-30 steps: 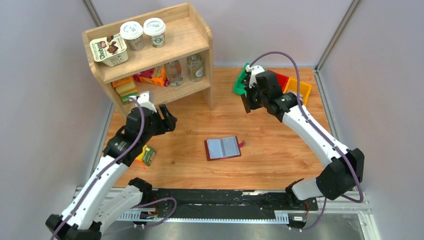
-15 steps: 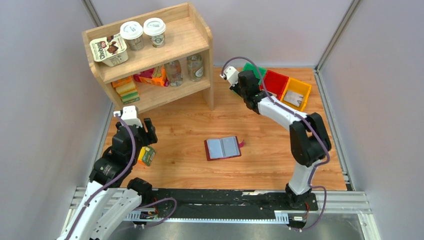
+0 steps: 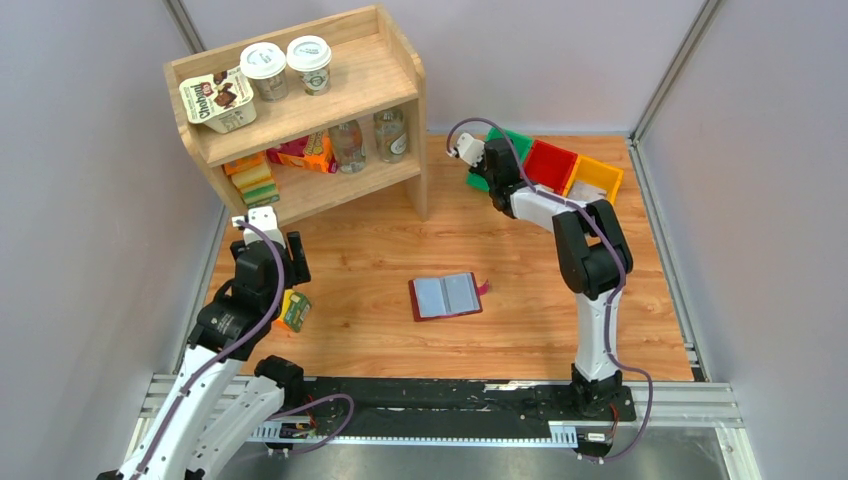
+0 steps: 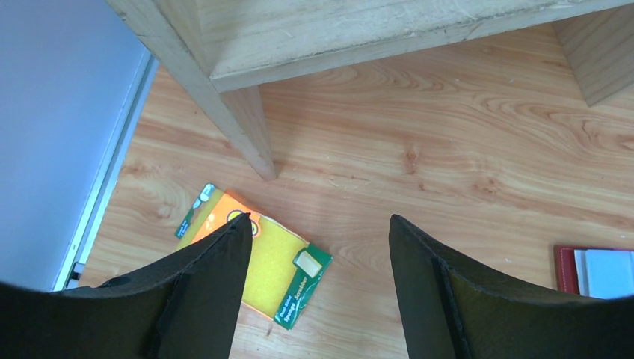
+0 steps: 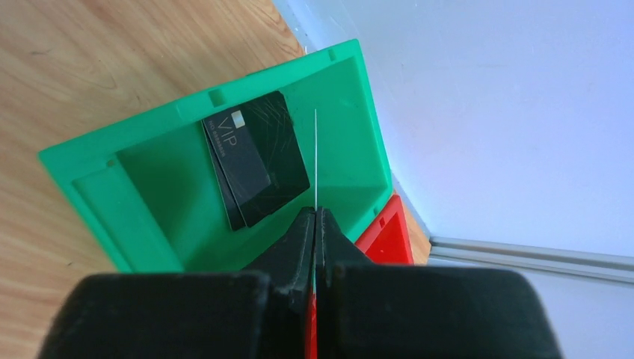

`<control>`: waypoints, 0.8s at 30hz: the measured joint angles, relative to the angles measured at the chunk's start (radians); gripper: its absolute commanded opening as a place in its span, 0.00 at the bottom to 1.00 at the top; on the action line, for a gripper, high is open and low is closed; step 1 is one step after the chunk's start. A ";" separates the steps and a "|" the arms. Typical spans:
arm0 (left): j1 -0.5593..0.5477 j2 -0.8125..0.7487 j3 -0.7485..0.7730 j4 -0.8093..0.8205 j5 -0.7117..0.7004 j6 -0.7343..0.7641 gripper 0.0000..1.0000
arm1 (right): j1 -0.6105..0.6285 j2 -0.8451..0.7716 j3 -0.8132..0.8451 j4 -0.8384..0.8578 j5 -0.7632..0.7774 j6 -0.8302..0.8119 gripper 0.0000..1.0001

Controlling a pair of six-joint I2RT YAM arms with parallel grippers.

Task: Take the credit cards out of the card holder
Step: Place the credit card in the storage box.

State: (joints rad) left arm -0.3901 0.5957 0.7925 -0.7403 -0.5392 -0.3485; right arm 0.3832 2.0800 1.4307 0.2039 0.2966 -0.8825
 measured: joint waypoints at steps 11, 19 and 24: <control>0.012 0.029 0.000 0.000 0.003 0.007 0.75 | -0.016 0.101 0.050 0.048 -0.029 -0.085 0.00; 0.013 0.029 0.000 -0.002 0.003 0.008 0.75 | -0.020 0.115 0.050 0.040 -0.042 -0.148 0.19; 0.013 0.029 0.000 -0.004 0.003 0.008 0.75 | -0.020 0.114 0.050 0.022 -0.053 -0.159 0.29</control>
State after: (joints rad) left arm -0.3771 0.6247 0.7925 -0.7441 -0.5362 -0.3408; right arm 0.3630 2.1944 1.4803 0.2260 0.2432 -1.0412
